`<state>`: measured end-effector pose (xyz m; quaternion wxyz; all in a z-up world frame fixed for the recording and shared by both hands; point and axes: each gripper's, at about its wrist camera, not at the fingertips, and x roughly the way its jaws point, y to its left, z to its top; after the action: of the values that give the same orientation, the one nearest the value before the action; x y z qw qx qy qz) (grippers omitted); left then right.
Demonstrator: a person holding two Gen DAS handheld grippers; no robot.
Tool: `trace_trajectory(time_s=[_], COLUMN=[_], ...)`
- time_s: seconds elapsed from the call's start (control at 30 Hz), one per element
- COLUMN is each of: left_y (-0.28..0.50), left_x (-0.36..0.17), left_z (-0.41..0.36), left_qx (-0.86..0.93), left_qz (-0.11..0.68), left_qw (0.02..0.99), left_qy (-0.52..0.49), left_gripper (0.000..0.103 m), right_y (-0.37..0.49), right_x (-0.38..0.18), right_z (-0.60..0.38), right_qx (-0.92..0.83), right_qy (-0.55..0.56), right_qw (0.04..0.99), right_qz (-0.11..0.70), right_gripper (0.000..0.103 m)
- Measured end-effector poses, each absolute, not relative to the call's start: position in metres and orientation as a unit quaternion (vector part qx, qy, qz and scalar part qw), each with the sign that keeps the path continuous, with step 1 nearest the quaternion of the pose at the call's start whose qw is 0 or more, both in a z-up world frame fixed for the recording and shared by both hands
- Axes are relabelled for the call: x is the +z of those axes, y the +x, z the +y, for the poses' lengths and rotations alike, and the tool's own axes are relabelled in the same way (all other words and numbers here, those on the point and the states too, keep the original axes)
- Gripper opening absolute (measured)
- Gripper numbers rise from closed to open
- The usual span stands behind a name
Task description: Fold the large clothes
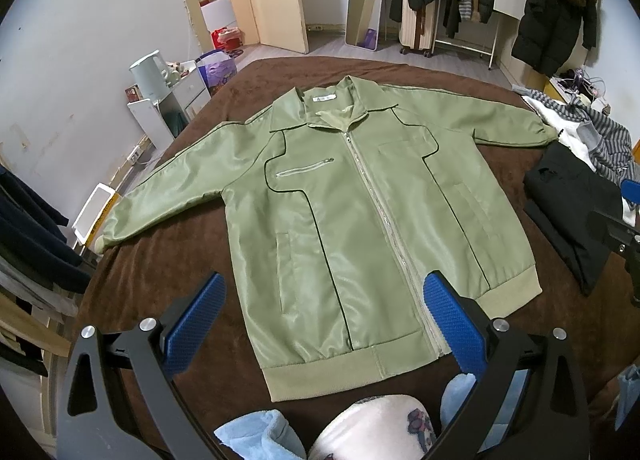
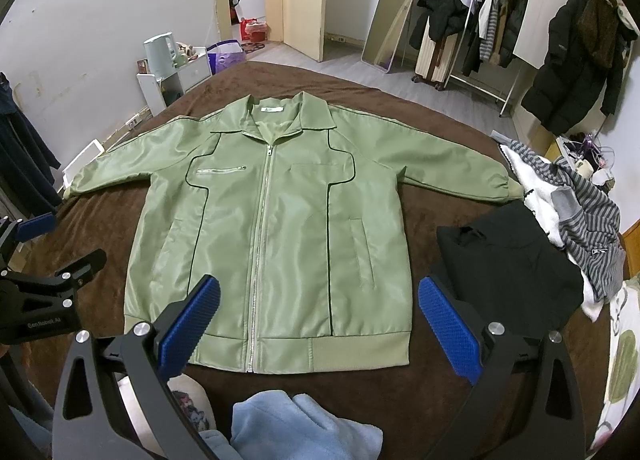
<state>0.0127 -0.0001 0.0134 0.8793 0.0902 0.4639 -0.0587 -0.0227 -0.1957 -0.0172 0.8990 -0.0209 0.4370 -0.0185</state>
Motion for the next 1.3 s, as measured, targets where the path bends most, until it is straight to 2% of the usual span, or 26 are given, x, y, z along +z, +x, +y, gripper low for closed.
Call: trace_trajectory(time_s=[0.33, 0.83, 1.03, 1.3], left_y=[0.038, 0.15, 0.201, 0.279], left_x=[0.006, 0.006, -0.019, -0.08], left_z=[-0.021, -0.101, -0.15, -0.219], left_qx=[-0.07, -0.139, -0.164, -0.191], left_qz=[0.463, 0.445, 0.45, 0.44], left_qw=[0.879, 0.876, 0.87, 0.87], left_qy=[0.091, 0.126, 0.117, 0.112], left_gripper=[0.097, 0.097, 0.097, 0.097], right_y=[-0.012, 0.07, 0.112, 0.162], right_x=[-0.021, -0.015, -0.034, -0.073], right_z=[-0.211, -0.307, -0.36, -0.421], right_qx=[-0.035, -0.08, -0.099, -0.119], right_qy=[0.0, 0.078, 0.114, 0.143], right_qw=[0.898, 0.899, 0.899, 0.891], right_qz=[0.438, 0.424, 0.411, 0.413], right_gripper=[0.097, 0.097, 0.097, 0.097])
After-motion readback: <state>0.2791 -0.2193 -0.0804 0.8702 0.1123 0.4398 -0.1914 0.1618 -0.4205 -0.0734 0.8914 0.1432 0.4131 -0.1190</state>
